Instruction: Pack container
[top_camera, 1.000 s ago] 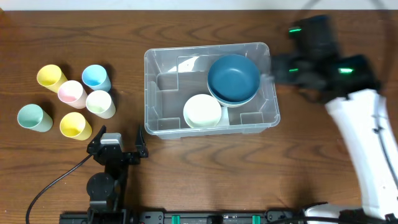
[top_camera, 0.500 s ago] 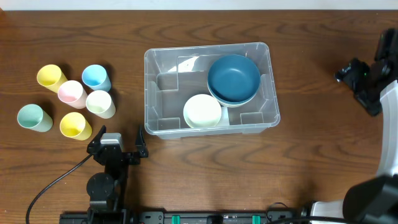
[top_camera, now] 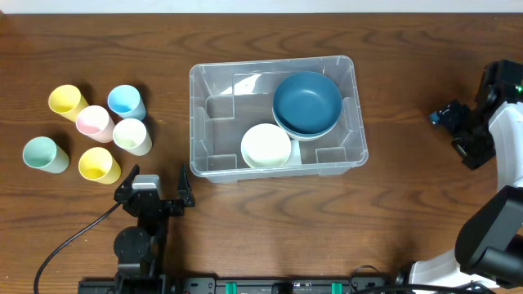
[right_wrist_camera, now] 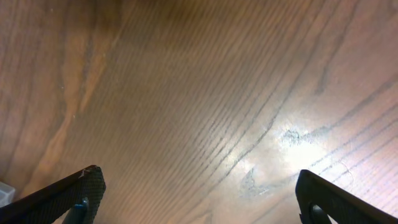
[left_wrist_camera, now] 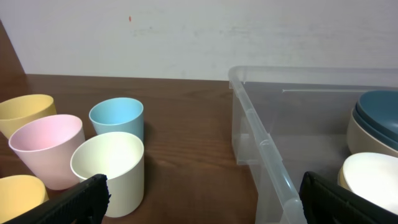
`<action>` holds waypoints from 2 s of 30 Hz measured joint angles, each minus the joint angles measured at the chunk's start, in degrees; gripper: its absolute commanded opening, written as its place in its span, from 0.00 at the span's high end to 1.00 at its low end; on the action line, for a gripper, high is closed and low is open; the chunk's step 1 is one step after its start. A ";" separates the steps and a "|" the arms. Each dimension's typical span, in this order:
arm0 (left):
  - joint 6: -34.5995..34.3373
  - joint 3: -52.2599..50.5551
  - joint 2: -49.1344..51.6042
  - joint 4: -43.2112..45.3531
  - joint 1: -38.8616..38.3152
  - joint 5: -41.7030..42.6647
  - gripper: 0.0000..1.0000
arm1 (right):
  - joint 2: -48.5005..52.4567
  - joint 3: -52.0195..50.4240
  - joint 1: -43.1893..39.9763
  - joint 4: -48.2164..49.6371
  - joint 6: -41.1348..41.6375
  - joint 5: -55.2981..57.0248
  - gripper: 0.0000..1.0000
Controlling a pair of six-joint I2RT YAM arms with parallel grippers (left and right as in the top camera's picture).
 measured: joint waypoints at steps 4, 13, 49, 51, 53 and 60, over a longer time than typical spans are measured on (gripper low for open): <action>-0.37 0.00 0.00 0.35 0.00 0.09 0.02 | 0.00 0.00 -0.02 -0.04 0.13 -0.07 0.01; -6.14 8.07 2.56 -13.35 0.00 4.74 0.02 | 0.00 0.00 -0.02 -0.02 0.15 -0.11 0.01; -4.50 73.68 79.10 -54.42 4.44 -4.57 0.02 | 0.00 -0.07 -0.02 0.02 0.17 -0.33 0.01; -4.50 73.68 79.71 -53.92 5.07 -4.72 0.02 | 0.00 -0.07 -0.02 0.02 0.17 -0.33 0.01; -4.26 73.68 80.08 -53.90 5.16 -4.70 0.02 | 0.00 -0.07 -0.02 0.02 0.17 -0.33 0.01; -3.37 73.68 81.35 -48.76 5.16 -4.70 0.02 | 0.00 -0.07 -0.02 0.02 0.17 -0.33 0.01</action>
